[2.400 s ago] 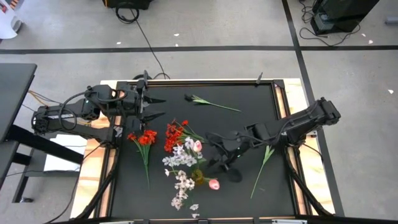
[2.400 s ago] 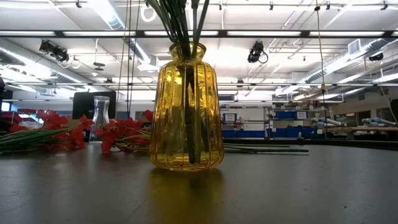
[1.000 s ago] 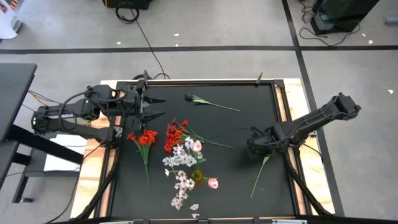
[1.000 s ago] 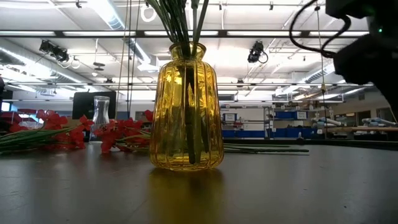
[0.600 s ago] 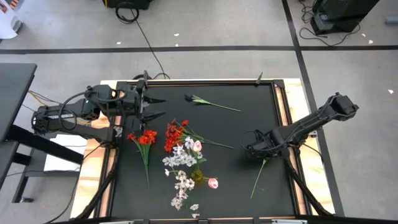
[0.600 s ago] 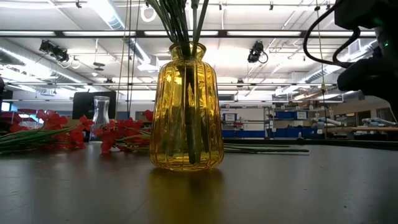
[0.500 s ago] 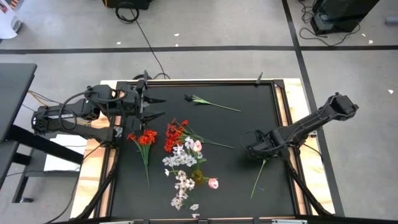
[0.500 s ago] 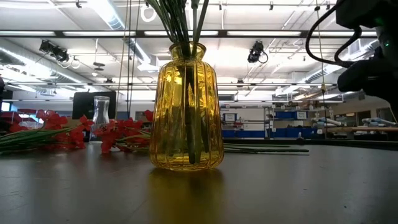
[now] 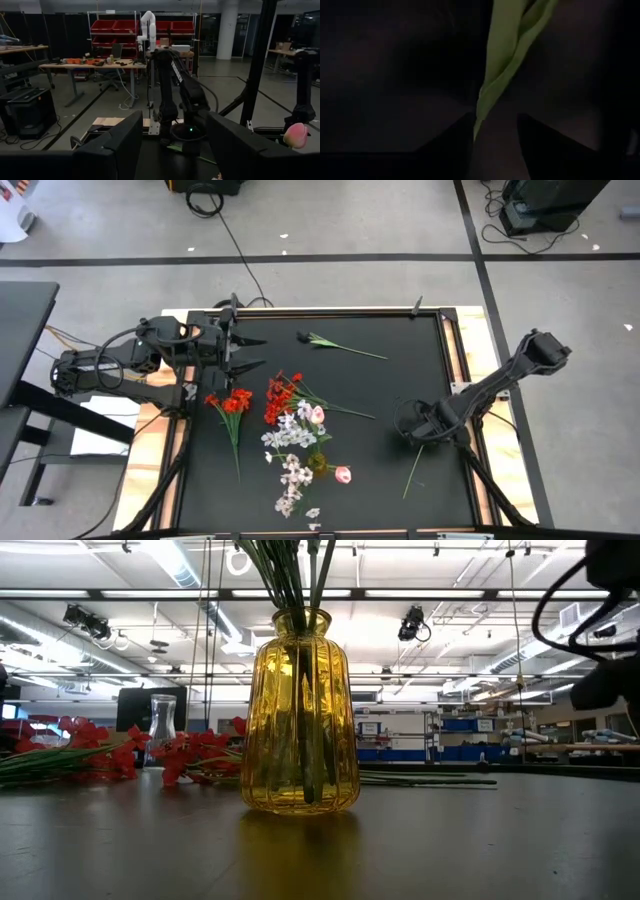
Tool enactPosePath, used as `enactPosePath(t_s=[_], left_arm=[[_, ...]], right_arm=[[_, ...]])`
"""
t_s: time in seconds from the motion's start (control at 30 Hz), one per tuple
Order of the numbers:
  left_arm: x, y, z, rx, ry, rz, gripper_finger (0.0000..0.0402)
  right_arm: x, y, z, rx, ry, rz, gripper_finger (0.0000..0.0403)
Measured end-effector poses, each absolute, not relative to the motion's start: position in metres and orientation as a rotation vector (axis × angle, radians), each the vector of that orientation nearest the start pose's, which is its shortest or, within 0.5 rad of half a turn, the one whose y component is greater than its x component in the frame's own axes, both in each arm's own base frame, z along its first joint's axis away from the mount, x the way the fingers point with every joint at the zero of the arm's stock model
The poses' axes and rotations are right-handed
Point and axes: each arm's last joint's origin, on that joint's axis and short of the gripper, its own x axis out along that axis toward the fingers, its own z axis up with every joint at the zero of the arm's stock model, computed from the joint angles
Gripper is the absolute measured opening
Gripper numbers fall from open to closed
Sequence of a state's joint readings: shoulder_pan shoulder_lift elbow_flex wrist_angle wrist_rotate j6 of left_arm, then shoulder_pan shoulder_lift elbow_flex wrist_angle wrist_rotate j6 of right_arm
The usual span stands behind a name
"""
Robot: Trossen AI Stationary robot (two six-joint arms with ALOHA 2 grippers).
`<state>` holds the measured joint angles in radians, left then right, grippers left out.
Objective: Sort flowers into vase by color
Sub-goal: Put the bottom black flower into the transparent vase
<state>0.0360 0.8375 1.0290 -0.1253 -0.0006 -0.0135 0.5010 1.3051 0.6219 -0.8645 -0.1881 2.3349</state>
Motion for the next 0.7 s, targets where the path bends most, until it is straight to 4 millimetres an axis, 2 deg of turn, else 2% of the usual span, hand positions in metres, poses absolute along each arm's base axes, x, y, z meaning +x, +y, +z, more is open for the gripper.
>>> enactPosePath(t_s=[0.37, 0.53, 0.7], left_arm=[[0.169, 0.006, 0.412, -0.012, -0.066, 0.036, 0.0222], [0.169, 0.006, 0.412, -0.012, -0.066, 0.036, 0.0222], [0.169, 0.006, 0.412, -0.012, -0.066, 0.036, 0.0222]], right_arm=[[0.167, 0.095, 0.138, 1.474, 1.193, -1.363, 0.015], [0.168, 0.097, 0.133, 1.443, 1.204, -1.373, 0.0118], [0.169, 0.097, 0.133, 1.441, 1.168, -1.362, 0.007]])
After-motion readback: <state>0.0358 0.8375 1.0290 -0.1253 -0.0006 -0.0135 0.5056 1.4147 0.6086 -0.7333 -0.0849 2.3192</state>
